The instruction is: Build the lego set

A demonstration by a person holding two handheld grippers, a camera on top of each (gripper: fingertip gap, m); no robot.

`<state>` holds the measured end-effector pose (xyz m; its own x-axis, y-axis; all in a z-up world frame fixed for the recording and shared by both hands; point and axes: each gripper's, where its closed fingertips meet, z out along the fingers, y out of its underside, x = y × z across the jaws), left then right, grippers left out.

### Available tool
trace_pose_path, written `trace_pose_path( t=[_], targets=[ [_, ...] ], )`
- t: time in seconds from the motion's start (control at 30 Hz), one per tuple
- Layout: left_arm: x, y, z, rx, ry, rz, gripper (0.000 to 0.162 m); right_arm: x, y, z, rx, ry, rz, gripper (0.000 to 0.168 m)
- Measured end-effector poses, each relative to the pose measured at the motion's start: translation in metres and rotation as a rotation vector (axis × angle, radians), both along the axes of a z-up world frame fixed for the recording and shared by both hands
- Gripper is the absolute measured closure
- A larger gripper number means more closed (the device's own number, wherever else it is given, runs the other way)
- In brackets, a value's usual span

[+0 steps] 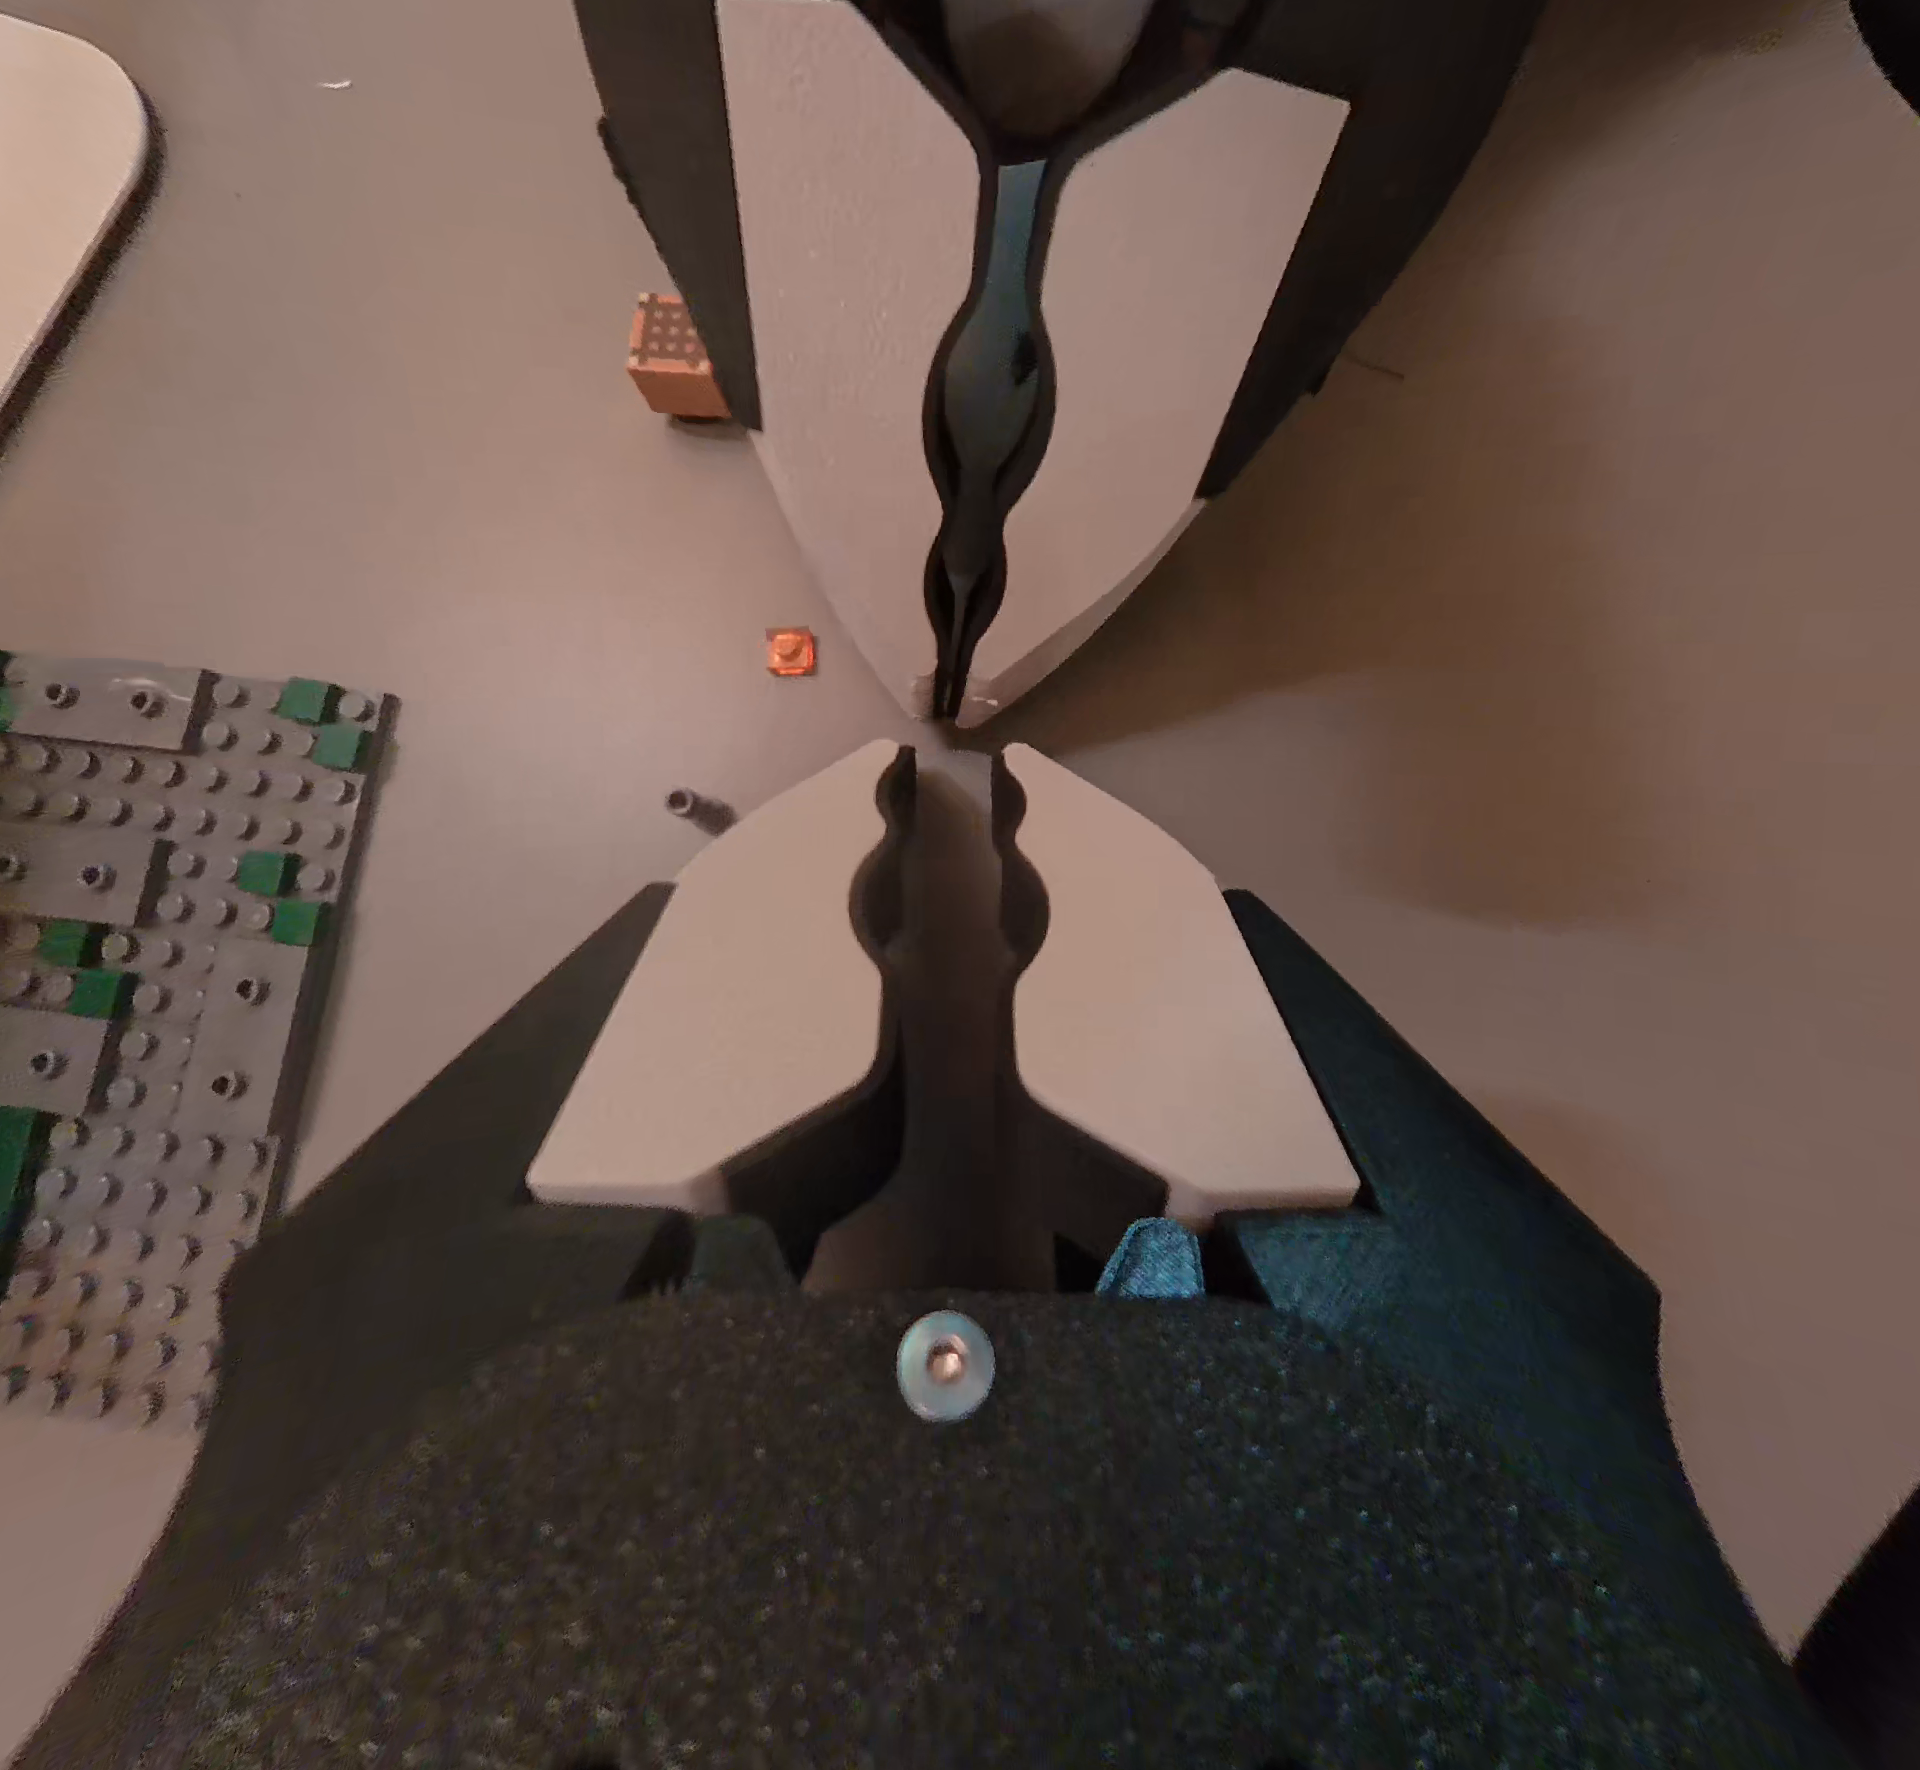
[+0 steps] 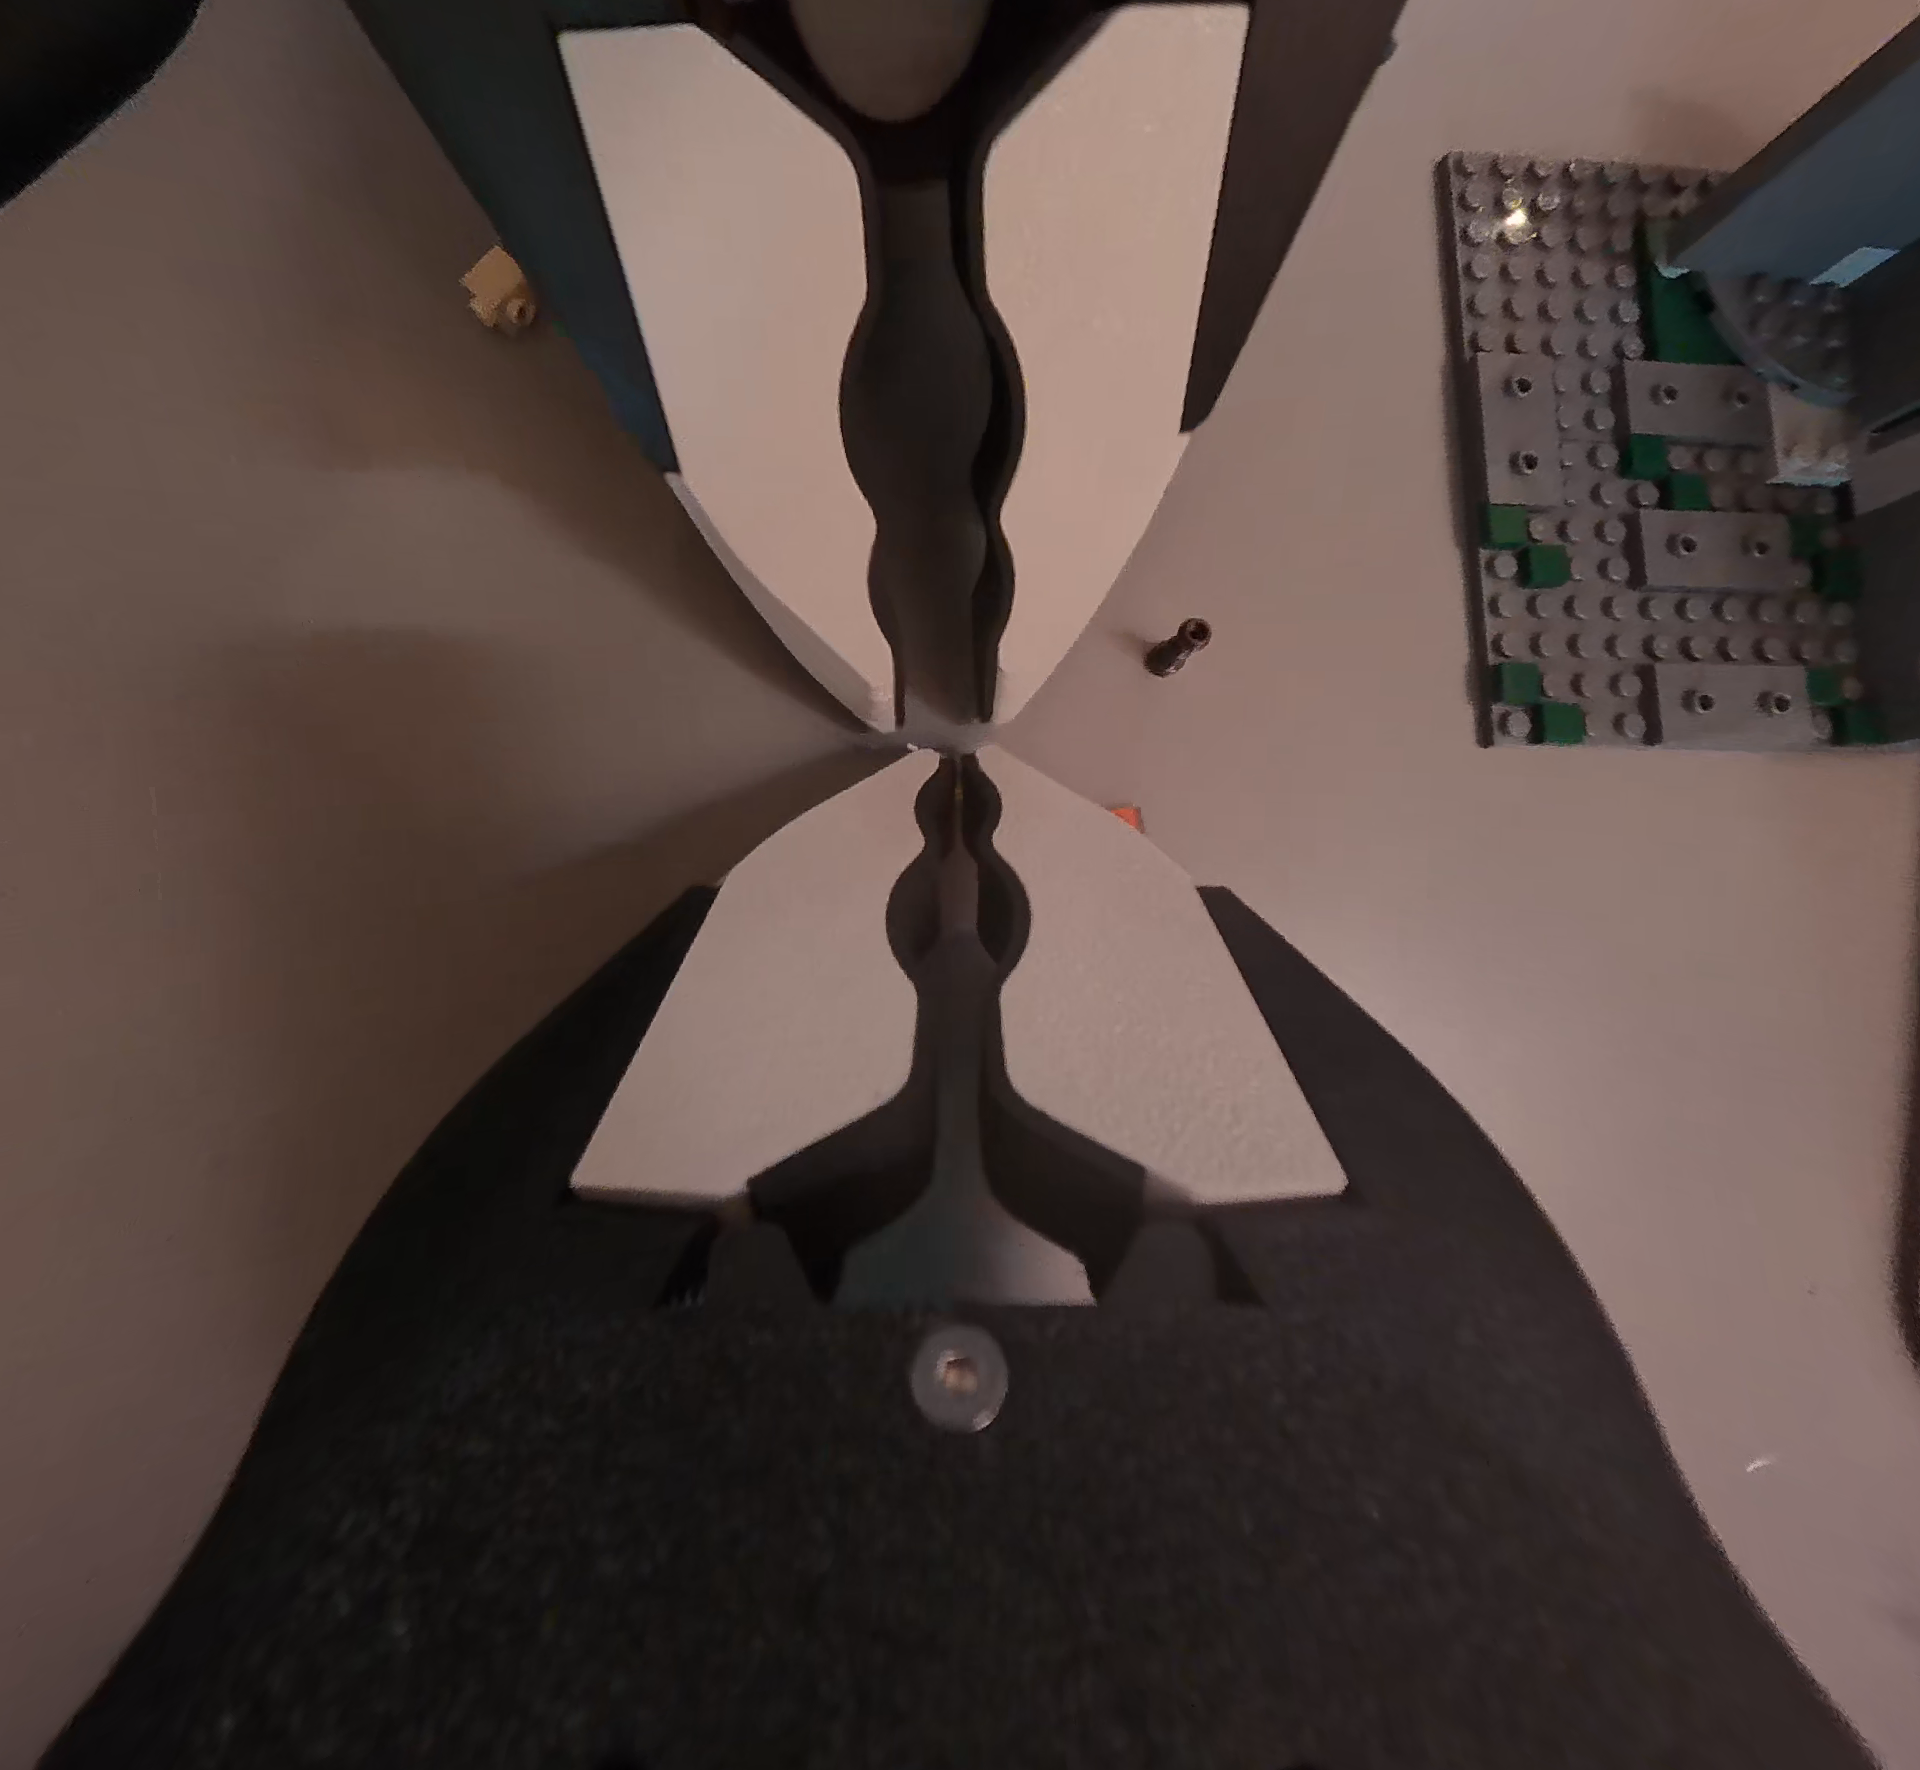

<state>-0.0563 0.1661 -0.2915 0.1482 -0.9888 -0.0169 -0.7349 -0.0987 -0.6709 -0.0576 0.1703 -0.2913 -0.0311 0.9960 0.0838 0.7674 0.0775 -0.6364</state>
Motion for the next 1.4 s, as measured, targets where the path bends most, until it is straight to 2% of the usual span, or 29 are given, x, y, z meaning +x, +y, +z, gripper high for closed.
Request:
trace_pose_path(
  t=[0.17,0.33,0.47,0.6,0.77,0.9,1.1,1.2,1.4],
  targets=[
    [-0.007,-0.001,0.006,0.01,-0.013,0.025,0.149,0.003,0.003,0.013,-0.006,0.055,-0.017,0.162],
    [-0.014,-0.001,0.012,0.024,-0.056,0.086,0.15,0.016,0.004,0.04,-0.01,0.193,-0.064,0.16],
    [-0.017,0.003,0.021,0.08,-0.129,0.167,0.15,0.027,0.0,0.046,-0.012,0.306,-0.143,0.157],
    [-0.019,0.011,0.031,0.159,-0.23,0.285,0.158,0.041,0.001,0.043,0.012,0.396,-0.291,0.152],
    [-0.027,0.017,0.042,0.289,-0.312,0.397,0.162,0.061,0.003,0.048,-0.002,0.483,-0.486,0.157],
    [-0.036,0.023,0.052,0.354,-0.371,0.509,0.162,0.073,0.009,0.048,0.005,0.504,-0.648,0.168],
    [-0.051,0.034,0.06,0.387,-0.424,0.616,0.162,0.076,0.02,0.038,0.035,0.462,-0.829,0.168],
    [-0.056,0.036,0.061,0.356,-0.448,0.642,0.162,0.074,0.029,0.04,0.111,0.473,-0.855,0.168],
    [-0.056,0.037,0.058,0.353,-0.431,0.645,0.162,0.065,0.029,0.051,0.224,0.505,-0.741,0.168]
  ],
)
